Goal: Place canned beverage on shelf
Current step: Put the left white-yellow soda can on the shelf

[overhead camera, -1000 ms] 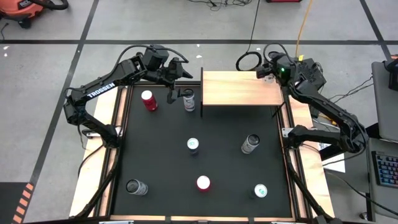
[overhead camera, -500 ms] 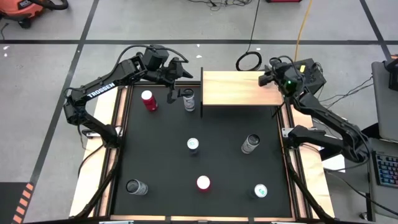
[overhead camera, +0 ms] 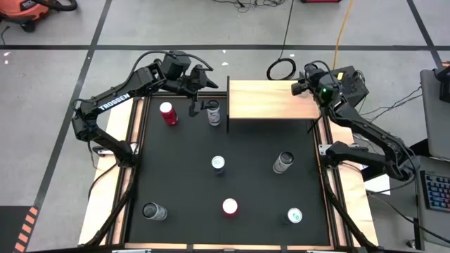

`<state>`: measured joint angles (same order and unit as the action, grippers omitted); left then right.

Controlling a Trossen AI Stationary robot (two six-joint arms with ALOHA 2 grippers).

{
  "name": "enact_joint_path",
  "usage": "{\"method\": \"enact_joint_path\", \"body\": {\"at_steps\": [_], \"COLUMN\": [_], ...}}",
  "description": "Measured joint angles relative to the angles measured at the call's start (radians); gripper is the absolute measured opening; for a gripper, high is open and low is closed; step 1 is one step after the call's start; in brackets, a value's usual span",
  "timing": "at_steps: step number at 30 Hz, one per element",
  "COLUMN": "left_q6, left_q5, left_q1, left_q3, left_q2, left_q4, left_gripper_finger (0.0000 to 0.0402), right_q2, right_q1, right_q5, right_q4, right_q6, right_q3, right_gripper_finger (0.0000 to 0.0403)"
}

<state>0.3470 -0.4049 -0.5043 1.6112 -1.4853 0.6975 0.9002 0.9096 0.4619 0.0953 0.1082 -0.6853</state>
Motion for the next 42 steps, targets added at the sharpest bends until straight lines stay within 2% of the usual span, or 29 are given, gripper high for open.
{"method": "enact_joint_path", "body": {"at_steps": [18,28,42], "left_q6": [0.0,0.0,0.0], "left_q5": [0.003,0.002,0.002], "left_q1": [0.0,0.0,0.0], "left_q3": [0.0,0.0,0.0], "left_q2": [0.0,0.0,0.0], "left_q4": [0.0,0.0,0.0], "left_gripper_finger": [0.0371,0.0371,0.0371], "right_q2": [0.034,0.035,0.035], "right_q1": [0.014,0.014,0.014], "right_q5": [0.008,0.005,0.005], "right_q4": [0.03,0.034,0.036], "right_q6": [0.016,0.012,0.017], "right_q3": [-0.002,-0.002,-0.002], "right_gripper_finger": [0.0241,0.0286,0.0301]}}
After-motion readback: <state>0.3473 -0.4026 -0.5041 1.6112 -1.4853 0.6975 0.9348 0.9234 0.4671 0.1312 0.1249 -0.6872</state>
